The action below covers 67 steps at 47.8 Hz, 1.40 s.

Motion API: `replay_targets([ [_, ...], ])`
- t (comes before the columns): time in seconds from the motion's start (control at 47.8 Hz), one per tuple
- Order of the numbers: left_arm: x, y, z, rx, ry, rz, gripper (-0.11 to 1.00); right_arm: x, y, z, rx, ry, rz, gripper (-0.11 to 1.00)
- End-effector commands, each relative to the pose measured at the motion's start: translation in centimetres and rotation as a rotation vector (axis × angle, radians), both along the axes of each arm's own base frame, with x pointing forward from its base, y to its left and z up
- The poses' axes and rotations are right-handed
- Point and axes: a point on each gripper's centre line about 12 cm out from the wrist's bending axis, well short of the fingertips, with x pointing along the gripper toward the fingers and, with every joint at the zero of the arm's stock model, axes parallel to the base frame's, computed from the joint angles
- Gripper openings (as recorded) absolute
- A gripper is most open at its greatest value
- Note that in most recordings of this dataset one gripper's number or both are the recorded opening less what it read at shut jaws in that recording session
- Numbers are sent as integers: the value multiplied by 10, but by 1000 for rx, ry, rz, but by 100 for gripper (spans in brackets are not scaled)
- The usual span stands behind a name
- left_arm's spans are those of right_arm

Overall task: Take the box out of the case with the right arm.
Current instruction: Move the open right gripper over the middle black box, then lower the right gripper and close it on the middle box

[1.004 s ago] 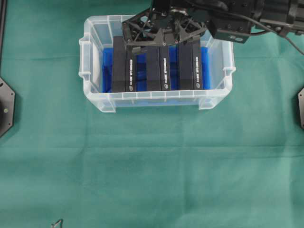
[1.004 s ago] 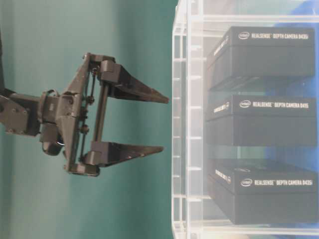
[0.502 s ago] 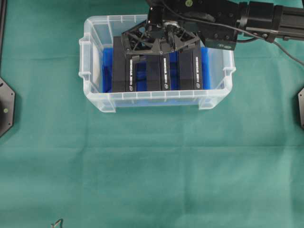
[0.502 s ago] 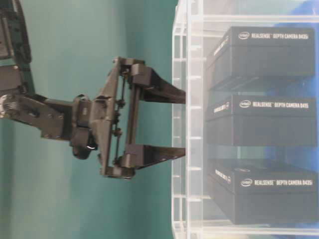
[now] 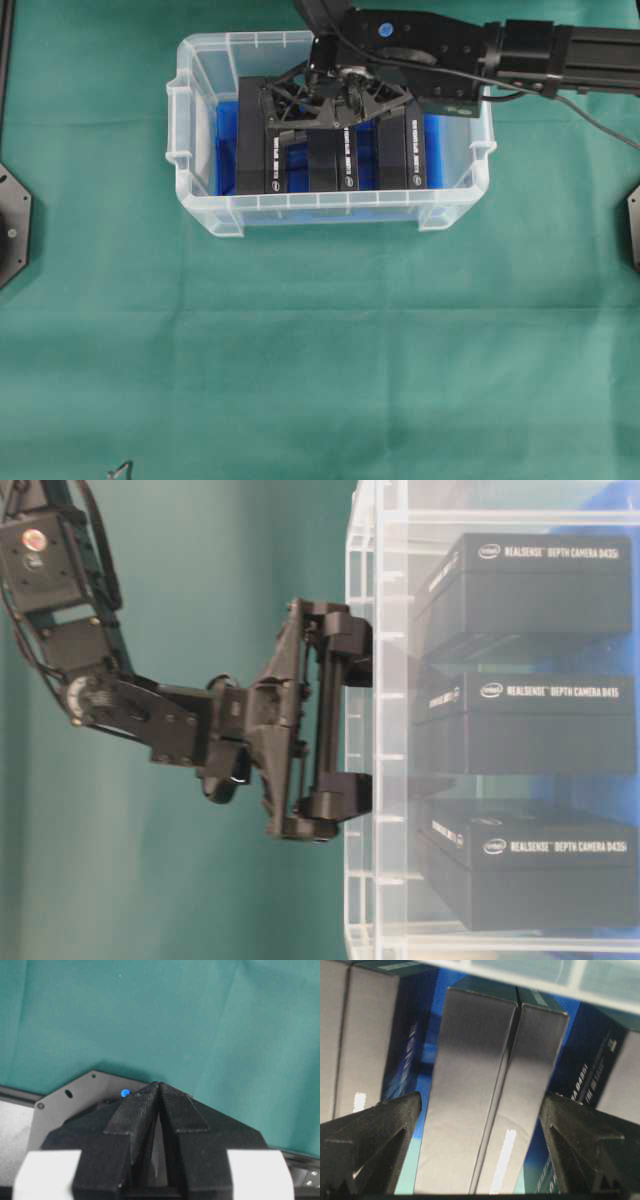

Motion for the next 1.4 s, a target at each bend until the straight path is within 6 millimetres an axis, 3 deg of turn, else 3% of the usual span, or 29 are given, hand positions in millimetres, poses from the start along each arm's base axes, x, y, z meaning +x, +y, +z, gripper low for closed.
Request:
replay_targets([
  [0.0,2,1,5,3,-15,4,3,2,1,7,-2,-24,3,93],
  [0.293,2,1,5,2,-15,5,3,5,4,-6,25,-2,-3,93],
  [0.732,2,1,5,2,-14,5,3,6,13,-7,71,-12,-55,92],
  [0.858,2,1,5,2,-15,5,3,4,14,-7,76,4,-66,85],
  [0.962,2,1,5,2,-15,5,3,3,14,-6,77,14,-67,66],
  [1.381,2,1,5,2,-15,5,3,4,14,-4,75,7,-68,66],
])
